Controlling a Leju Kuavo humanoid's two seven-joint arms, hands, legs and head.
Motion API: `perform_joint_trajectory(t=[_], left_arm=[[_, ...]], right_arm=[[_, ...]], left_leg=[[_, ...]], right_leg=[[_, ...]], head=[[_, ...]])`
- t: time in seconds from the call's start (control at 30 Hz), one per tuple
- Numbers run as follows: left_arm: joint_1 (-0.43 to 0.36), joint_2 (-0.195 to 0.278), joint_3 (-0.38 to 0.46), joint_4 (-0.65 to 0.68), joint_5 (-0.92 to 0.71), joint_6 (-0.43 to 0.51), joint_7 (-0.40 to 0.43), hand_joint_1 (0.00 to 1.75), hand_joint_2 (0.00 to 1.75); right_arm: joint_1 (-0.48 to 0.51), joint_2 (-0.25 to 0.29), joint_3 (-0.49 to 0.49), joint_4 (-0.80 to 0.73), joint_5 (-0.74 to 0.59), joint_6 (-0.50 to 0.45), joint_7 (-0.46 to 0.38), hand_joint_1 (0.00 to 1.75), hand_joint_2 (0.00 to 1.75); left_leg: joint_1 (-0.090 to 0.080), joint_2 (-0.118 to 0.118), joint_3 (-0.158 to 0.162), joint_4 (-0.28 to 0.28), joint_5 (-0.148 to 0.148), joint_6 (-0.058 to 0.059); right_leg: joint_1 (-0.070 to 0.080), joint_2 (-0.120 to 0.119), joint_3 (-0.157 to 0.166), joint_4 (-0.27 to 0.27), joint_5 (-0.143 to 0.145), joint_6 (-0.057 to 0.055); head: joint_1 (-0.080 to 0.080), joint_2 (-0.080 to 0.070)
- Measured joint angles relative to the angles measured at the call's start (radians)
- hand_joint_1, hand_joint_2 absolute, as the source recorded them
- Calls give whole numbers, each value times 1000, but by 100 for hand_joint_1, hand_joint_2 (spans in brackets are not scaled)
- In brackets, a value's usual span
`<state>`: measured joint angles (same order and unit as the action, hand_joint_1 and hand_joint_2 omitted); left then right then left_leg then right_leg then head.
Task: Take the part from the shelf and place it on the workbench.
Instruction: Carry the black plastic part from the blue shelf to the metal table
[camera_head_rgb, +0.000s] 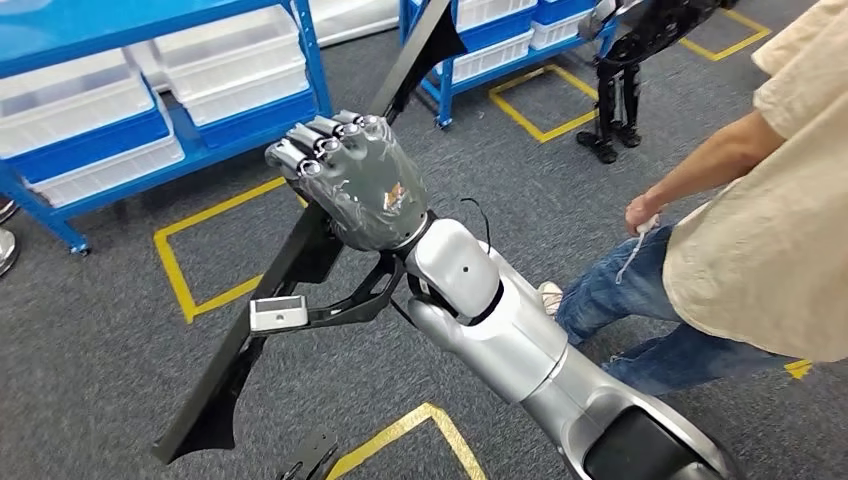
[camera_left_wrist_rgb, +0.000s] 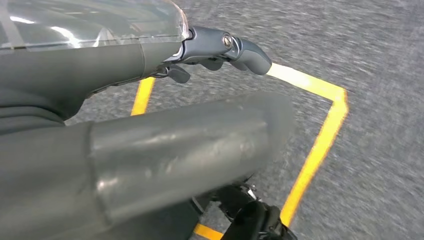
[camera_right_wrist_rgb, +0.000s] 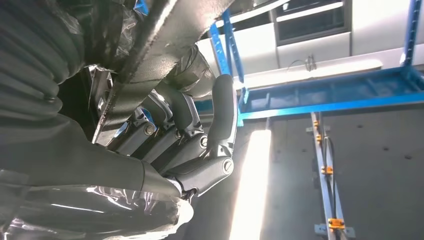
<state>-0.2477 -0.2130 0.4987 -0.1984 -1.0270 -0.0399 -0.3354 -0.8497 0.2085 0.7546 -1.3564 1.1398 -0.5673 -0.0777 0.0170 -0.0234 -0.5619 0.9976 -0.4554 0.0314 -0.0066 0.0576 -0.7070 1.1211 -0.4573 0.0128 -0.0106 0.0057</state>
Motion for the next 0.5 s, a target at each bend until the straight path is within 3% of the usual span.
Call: perform_joint_trajectory(t=[0.07,0.1,0.13,0.17,0.23,0.3,0.33,0.4,0.43,0.5], left_arm=[[1,0,0,0,-1,0,1,0,0],[3,0,0,0,-1,-1,1,0,0],[3,0,0,0,-1,-1,2,0,0],[3,0,0,0,-2,-1,2,0,0],[2,0,0,0,-2,-1,1,0,0],[0,0,-1,0,-3,-1,1,0,0],[0,0,-1,0,-3,-1,0,0,0],[-2,-2,-1,0,-3,-1,0,0,0],[-3,-3,-1,0,-3,-1,0,0,0],[-3,-3,-1,0,-3,-1,0,0,0]], right_arm=[[0,-1,0,-1,0,-1,-1,175,175],[1,-2,0,-1,0,-1,-2,175,175],[3,-4,0,-1,0,-1,-2,175,175],[4,-5,0,-2,0,-1,-2,175,175],[3,-6,0,-5,0,-1,-2,175,175],[2,-6,0,-11,0,0,-3,175,175],[1,-6,0,-13,0,0,-4,175,175],[0,-7,0,-16,0,0,-4,175,175],[0,-7,0,-17,0,0,-4,175,175],[-2,-6,0,-19,0,0,-4,175,175]], left_leg=[[-4,30,-2,-1,1,5],[-5,45,-3,0,1,5],[-5,59,-4,1,0,4],[-5,73,-5,3,-1,3],[-7,96,-6,10,-7,-4],[-11,113,-8,19,-15,-15],[-13,121,-8,21,-18,-21],[-12,133,-5,21,-23,-33],[-10,122,-6,29,-32,-38],[-5,76,-32,96,-80,-44]], right_leg=[[-1,-40,-58,124,-61,5],[-4,-47,-78,168,-74,8],[-7,-52,-80,177,-69,10],[-9,-58,-62,149,-48,12],[-7,-94,15,20,5,11],[1,-120,62,-68,25,0],[6,-120,64,-78,22,-6],[7,-97,62,-80,26,-19],[5,-86,63,-83,28,-26],[-1,-66,65,-89,34,-38]], head=[[0,0],[0,0],[0,0],[0,0],[0,0],[0,0],[0,0],[0,0],[0,0],[0,0]])
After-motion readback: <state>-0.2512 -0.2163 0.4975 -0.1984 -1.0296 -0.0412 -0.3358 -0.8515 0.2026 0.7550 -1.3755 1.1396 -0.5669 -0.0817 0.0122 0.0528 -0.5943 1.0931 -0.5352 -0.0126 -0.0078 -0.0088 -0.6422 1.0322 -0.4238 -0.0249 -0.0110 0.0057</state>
